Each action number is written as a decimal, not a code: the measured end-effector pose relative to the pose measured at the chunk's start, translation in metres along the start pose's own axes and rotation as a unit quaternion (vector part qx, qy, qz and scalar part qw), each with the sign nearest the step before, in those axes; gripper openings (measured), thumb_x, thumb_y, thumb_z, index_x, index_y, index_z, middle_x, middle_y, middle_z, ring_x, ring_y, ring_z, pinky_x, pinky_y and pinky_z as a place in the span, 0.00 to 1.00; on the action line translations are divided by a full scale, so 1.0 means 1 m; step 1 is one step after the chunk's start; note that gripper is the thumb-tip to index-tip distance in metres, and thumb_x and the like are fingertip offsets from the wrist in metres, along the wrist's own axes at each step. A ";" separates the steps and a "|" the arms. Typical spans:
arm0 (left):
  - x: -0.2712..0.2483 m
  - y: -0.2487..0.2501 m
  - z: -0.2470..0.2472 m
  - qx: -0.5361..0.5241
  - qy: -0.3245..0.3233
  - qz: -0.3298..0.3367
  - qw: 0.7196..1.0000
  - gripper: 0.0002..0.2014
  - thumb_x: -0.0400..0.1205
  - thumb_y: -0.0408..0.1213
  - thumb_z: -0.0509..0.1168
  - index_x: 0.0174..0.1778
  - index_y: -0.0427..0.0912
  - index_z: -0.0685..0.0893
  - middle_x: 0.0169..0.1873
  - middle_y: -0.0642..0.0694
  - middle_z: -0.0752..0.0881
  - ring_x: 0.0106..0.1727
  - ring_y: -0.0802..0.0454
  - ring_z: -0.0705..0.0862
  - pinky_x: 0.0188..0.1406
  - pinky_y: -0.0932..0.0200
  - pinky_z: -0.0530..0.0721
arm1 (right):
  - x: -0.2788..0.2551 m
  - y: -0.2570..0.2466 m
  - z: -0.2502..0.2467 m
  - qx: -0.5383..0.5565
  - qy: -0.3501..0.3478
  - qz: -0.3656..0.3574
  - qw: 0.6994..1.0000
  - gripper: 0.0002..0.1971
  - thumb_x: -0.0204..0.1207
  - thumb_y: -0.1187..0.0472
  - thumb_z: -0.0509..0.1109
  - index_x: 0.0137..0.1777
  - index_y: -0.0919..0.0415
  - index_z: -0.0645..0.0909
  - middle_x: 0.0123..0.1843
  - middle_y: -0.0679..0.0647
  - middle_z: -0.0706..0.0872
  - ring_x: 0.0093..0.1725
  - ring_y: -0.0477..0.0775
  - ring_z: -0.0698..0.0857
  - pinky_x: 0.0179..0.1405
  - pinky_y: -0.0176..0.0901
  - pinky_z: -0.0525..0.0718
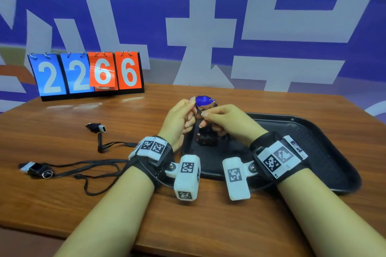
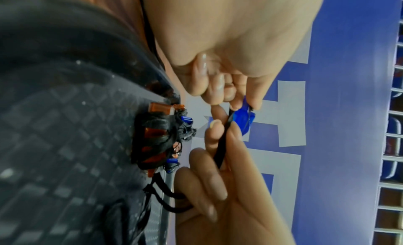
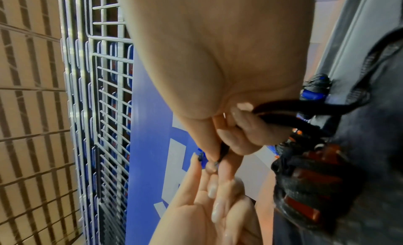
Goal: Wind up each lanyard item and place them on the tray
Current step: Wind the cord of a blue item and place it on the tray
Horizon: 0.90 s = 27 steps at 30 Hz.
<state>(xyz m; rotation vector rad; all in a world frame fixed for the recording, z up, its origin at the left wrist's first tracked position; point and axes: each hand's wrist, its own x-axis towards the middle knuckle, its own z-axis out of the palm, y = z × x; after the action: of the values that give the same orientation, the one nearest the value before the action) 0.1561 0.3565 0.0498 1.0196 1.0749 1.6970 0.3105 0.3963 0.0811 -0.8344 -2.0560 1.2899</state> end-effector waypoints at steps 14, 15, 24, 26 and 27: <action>-0.008 0.003 0.005 0.224 -0.019 0.038 0.974 0.11 0.89 0.35 0.58 0.42 0.36 0.77 0.24 0.50 0.68 0.22 0.59 0.63 0.21 0.66 0.62 | 0.000 -0.009 0.000 -0.210 0.044 -0.107 0.971 0.20 0.85 0.49 0.62 0.37 0.58 0.84 0.31 0.60 0.81 0.29 0.46 0.73 0.33 0.40 0.71; -0.009 0.004 0.006 0.219 -0.028 0.034 0.975 0.10 0.89 0.34 0.58 0.43 0.36 0.77 0.24 0.51 0.67 0.21 0.60 0.63 0.19 0.68 0.62 | 0.000 -0.009 -0.002 -0.209 0.058 -0.110 0.970 0.19 0.85 0.50 0.62 0.35 0.58 0.82 0.31 0.58 0.81 0.29 0.45 0.73 0.33 0.40 0.71; -0.011 0.007 0.005 0.202 -0.137 -0.011 0.970 0.14 0.88 0.36 0.59 0.36 0.43 0.72 0.27 0.49 0.67 0.21 0.60 0.60 0.17 0.69 0.55 | 0.005 0.001 -0.017 -0.151 0.128 -0.110 0.974 0.19 0.84 0.50 0.66 0.30 0.54 0.76 0.26 0.45 0.76 0.27 0.40 0.71 0.32 0.33 0.69; -0.010 0.007 0.005 0.167 -0.153 -0.017 0.974 0.15 0.88 0.36 0.59 0.34 0.43 0.71 0.27 0.49 0.67 0.20 0.61 0.60 0.15 0.71 0.56 | 0.005 0.003 -0.020 -0.119 0.124 -0.095 0.980 0.20 0.85 0.50 0.65 0.31 0.55 0.75 0.25 0.45 0.74 0.25 0.42 0.70 0.30 0.33 0.69; -0.010 0.008 0.004 0.151 -0.164 -0.019 0.975 0.15 0.88 0.37 0.60 0.33 0.43 0.71 0.26 0.49 0.67 0.19 0.62 0.60 0.15 0.72 0.56 | 0.005 0.003 -0.020 -0.104 0.119 -0.086 0.984 0.21 0.85 0.50 0.64 0.30 0.55 0.74 0.25 0.45 0.72 0.24 0.42 0.69 0.29 0.34 0.68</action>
<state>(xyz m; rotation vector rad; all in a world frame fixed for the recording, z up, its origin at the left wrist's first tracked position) 0.1611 0.3460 0.0567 1.4070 1.1427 1.2981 0.3230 0.4123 0.0864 -0.8358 -2.0408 0.8496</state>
